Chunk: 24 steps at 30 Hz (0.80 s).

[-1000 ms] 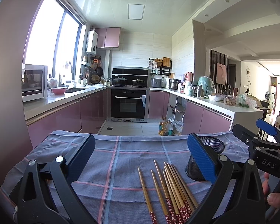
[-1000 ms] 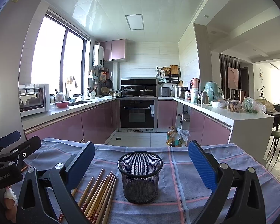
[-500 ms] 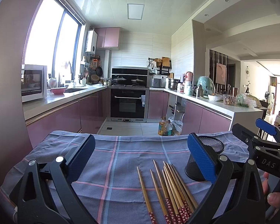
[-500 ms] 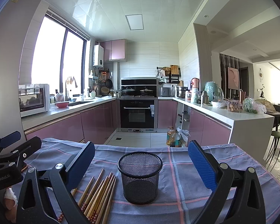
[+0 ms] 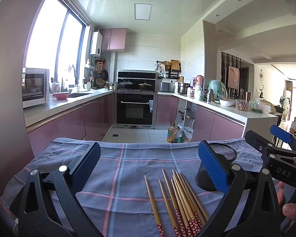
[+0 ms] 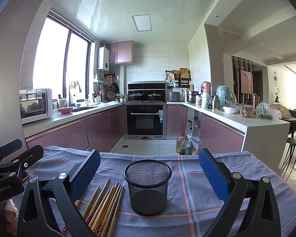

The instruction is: Organize utensils

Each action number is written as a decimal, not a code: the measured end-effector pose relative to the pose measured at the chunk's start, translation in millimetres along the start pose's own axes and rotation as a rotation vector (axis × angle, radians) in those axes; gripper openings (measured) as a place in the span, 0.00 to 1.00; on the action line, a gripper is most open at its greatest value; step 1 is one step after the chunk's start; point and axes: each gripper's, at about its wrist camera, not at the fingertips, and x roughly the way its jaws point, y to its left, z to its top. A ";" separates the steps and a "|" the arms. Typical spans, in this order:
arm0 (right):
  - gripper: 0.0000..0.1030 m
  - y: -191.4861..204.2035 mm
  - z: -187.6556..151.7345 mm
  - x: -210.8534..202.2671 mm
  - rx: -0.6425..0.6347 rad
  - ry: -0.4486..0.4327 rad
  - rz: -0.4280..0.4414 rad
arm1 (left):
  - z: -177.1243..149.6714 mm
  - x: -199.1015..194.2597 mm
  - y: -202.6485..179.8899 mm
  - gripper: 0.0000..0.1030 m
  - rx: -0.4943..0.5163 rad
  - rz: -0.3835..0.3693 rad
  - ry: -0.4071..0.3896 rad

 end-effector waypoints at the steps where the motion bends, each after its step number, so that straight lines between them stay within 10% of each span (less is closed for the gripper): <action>1: 0.94 0.1 0.0 -0.1 0.000 0.000 0.001 | -0.1 -0.1 -0.1 0.94 -0.001 -0.001 0.000; 17: 0.94 -1.1 -4.7 6.5 0.004 0.022 0.025 | -6.3 1.4 -8.4 0.94 0.007 -0.011 0.034; 24: 0.94 1.6 -25.1 21.7 -0.027 0.171 0.130 | -15.2 24.8 -4.6 0.94 0.050 -0.034 0.173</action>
